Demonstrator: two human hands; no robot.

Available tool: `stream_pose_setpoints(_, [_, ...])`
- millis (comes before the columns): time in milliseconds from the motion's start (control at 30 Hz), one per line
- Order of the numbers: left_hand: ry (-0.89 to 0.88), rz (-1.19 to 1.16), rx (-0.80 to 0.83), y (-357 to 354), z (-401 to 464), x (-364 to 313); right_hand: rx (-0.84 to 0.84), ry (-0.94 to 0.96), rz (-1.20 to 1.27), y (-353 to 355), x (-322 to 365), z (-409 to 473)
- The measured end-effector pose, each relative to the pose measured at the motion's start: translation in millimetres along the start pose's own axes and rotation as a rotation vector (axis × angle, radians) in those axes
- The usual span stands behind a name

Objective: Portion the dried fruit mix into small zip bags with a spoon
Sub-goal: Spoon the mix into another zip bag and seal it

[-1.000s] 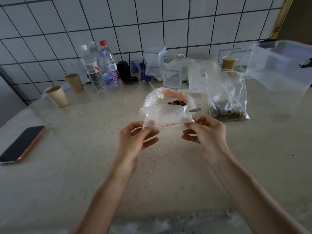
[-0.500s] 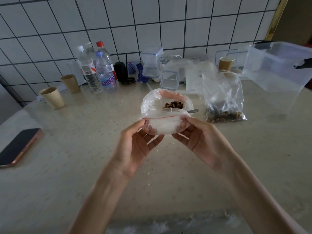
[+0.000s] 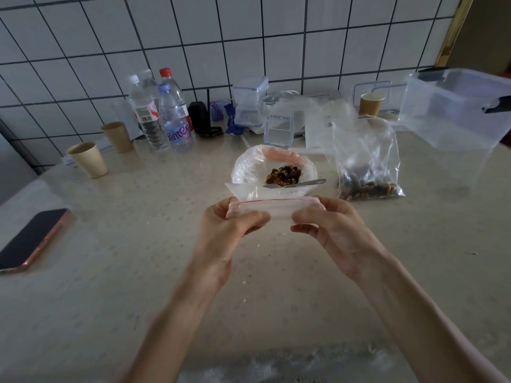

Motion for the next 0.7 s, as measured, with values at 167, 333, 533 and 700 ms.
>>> stream_pose_setpoints(167, [-0.169, 0.303, -0.192, 2, -1, 2, -0.27, 0.043, -0.055, -2, -2, 1])
stream_pose_setpoints(333, [-0.407, 0.458, -0.261, 1, -6, -2, -0.416, 0.095, -0.044, -1, -4, 2])
stream_pose_setpoints(533, [-0.574, 0.603, -0.262, 19, -5, -8, -0.394, 0.062, 0.094, 12, -4, 3])
stream_pose_setpoints(700, [-0.168, 0.168, -0.153, 18, 4, 7, -0.328, -0.046, 0.32, 19, -12, 2])
Point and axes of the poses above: each hand's wrist, its own z-axis towards the middle knuckle, its own y-axis out of the back of the hand, x = y × z, the point moved 5 cm from there along z, towards the middle knuckle
